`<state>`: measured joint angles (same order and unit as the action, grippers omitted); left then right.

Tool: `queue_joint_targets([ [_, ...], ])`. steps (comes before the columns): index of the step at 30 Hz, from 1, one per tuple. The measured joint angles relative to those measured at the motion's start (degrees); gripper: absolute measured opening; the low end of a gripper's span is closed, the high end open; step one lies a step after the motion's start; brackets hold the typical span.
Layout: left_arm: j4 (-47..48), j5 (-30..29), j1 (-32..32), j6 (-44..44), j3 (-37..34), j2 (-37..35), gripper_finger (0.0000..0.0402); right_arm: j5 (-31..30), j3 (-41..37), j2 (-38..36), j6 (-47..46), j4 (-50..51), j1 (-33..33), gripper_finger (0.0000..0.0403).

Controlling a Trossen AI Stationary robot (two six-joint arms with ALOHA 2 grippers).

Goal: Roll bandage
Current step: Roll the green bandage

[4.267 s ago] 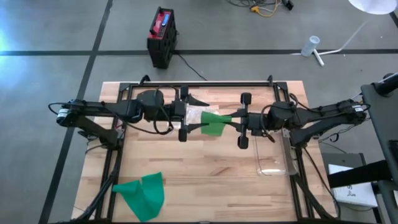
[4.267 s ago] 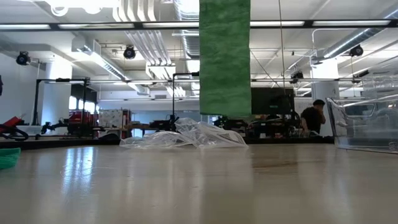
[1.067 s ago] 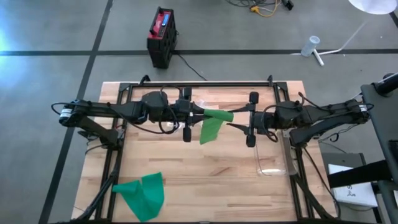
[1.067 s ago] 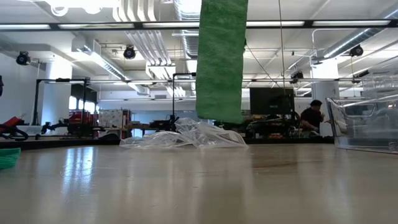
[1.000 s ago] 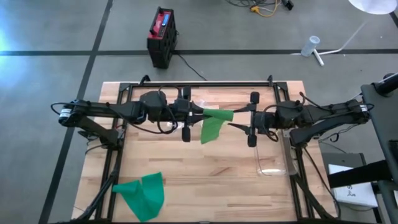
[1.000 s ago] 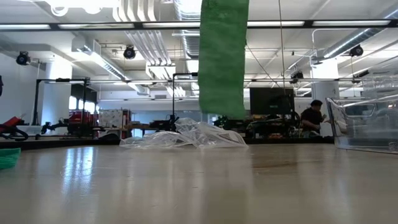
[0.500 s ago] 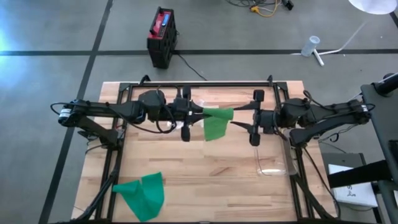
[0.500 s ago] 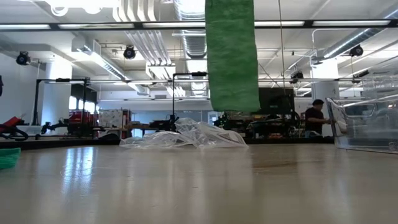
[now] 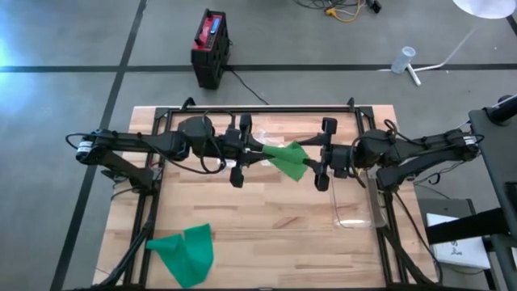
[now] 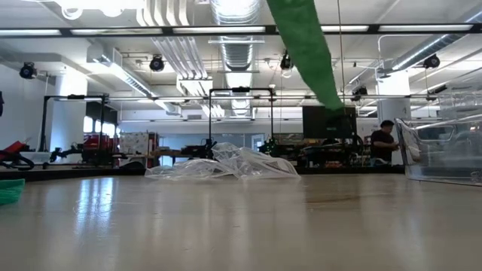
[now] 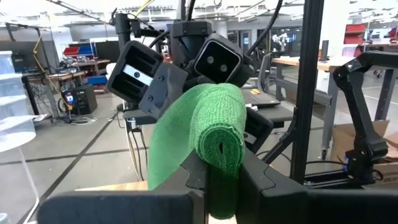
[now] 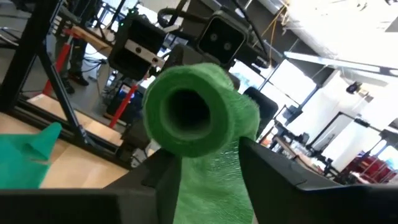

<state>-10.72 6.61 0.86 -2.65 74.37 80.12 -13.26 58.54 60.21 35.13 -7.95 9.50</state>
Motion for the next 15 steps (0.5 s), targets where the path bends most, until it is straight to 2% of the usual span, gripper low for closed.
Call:
queue_joint_targets([
  [7, 0.0, 0.0, -0.1, 0.2, 0.0, 0.0, 0.0029, -0.3, 0.0, -0.6, -2.1, 1.1, 0.0, 0.0082],
  [11, 0.0, 0.0, -0.1, 0.2, 0.0, 0.0, 0.0025, -0.4, 0.0, -1.0, -1.9, 1.2, 0.0, 0.0025],
  [13, 0.0, 0.0, -0.1, 0.2, 0.0, 0.0, 0.0026, -2.4, 0.0, -1.1, -1.2, 1.5, 0.0, 0.0007],
  [15, 0.0, 0.0, -0.1, 0.2, 0.0, 0.0, 0.0029, -5.9, 0.0, -1.3, -1.1, 1.7, 0.0, 0.0007],
])
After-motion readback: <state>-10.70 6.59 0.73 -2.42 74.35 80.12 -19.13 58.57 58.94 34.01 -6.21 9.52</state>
